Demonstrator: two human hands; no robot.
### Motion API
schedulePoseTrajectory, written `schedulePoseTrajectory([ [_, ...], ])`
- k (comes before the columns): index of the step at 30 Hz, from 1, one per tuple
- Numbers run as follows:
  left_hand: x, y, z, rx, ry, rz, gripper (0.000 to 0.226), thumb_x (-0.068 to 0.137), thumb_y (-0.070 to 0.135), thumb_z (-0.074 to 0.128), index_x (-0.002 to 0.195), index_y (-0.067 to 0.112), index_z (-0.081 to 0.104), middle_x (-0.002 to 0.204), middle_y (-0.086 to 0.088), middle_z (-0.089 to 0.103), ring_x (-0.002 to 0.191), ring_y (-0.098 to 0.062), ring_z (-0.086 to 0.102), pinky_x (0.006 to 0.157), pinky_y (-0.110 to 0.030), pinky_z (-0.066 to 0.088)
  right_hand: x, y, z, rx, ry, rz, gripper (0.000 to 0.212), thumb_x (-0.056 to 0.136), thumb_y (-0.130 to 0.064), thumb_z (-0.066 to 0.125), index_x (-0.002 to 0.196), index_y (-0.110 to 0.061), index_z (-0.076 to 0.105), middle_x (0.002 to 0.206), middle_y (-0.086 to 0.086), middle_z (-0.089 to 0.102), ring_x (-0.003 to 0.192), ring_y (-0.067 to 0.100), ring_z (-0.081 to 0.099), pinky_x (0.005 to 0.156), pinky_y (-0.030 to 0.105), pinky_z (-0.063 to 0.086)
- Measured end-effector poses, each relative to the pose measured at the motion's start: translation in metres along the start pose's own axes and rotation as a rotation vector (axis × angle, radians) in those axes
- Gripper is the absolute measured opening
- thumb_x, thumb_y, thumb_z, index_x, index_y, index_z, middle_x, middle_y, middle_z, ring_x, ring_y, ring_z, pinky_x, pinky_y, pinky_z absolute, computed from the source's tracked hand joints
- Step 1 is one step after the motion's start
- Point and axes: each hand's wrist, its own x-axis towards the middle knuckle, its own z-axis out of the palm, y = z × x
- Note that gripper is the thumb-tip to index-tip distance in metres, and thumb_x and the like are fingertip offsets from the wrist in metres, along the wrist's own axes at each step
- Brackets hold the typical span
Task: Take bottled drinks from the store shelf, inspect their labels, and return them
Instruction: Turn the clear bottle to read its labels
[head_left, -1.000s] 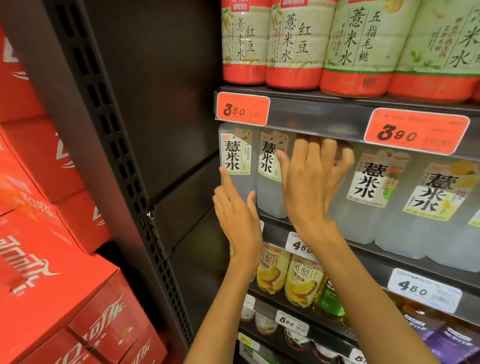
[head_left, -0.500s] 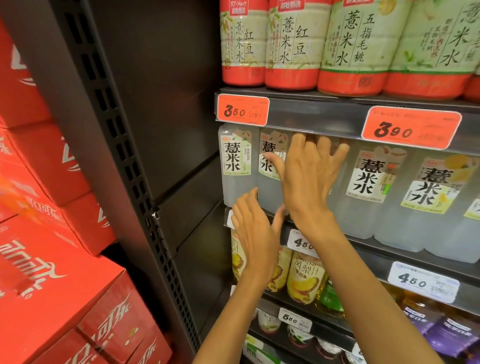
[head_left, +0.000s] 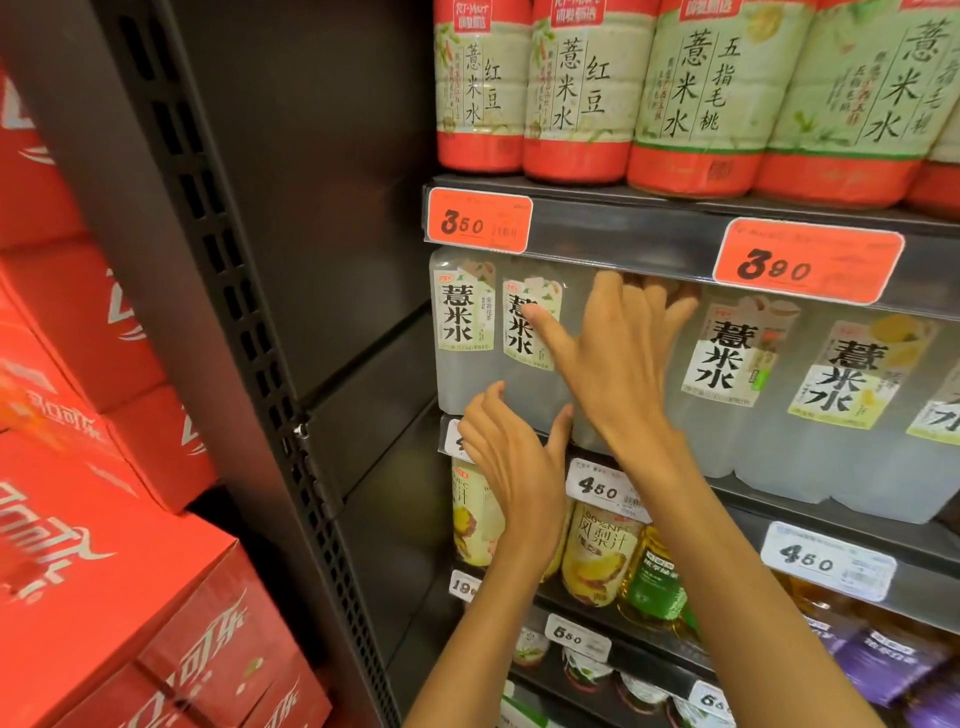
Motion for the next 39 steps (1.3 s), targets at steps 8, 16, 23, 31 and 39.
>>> schedulePoseTrajectory([
  [8, -0.007, -0.004, 0.003, 0.001, 0.007, 0.046, 0.066, 0.086, 0.028, 0.068, 0.138, 0.001, 0.038, 0.132, -0.016, 0.044, 0.123, -0.029, 0.038, 0.103, -0.041, 0.032, 0.004, -0.001, 0.003, -0.284, -0.175, -0.026, 0.057, 0.08, -0.07, 0.049, 0.074, -0.014, 0.051, 0.069, 0.009, 0.063, 0.076, 0.026, 0.052, 0.078, 0.041, 0.027],
  [16, -0.008, -0.008, 0.001, -0.119, 0.031, 0.021, 0.074, 0.077, 0.03, 0.076, 0.134, 0.0, 0.039, 0.131, -0.015, 0.043, 0.122, -0.028, 0.037, 0.104, -0.035, 0.03, 0.006, -0.008, 0.001, 0.093, -0.115, 0.133, 0.065, 0.082, -0.051, 0.067, 0.056, -0.021, 0.016, 0.052, -0.008, 0.024, 0.063, 0.02, 0.03, 0.063, 0.031, 0.002],
  [23, -0.014, -0.005, -0.007, -0.186, 0.018, -0.012, 0.092, 0.066, 0.036, 0.084, 0.138, 0.005, 0.035, 0.129, -0.01, 0.047, 0.119, -0.024, 0.042, 0.103, -0.033, 0.037, 0.004, -0.001, -0.003, 0.114, -0.07, 0.038, 0.051, 0.091, -0.049, 0.057, 0.063, -0.013, 0.035, 0.056, 0.003, 0.039, 0.063, 0.021, 0.033, 0.067, 0.034, 0.013],
  [31, -0.038, -0.017, -0.037, -0.247, 0.068, -0.018, 0.081, 0.063, 0.022, 0.087, 0.127, 0.009, 0.039, 0.113, 0.001, 0.038, 0.099, 0.014, 0.041, 0.068, 0.003, 0.039, -0.007, 0.006, -0.013, -0.144, -0.15, -0.205, 0.062, 0.092, -0.062, 0.034, 0.085, -0.006, 0.06, 0.084, 0.01, 0.06, 0.083, 0.026, 0.051, 0.083, 0.041, 0.022],
  [39, -0.077, -0.03, -0.086, -0.262, 0.012, -0.024, 0.079, 0.057, 0.052, 0.077, 0.119, 0.041, 0.029, 0.114, 0.011, 0.037, 0.11, 0.005, 0.046, 0.074, -0.012, 0.048, -0.052, -0.025, -0.032, 0.782, -0.441, 0.19, 0.052, 0.082, -0.048, 0.066, 0.119, -0.019, 0.045, 0.117, 0.001, 0.058, 0.107, 0.013, 0.058, 0.087, 0.025, 0.048],
])
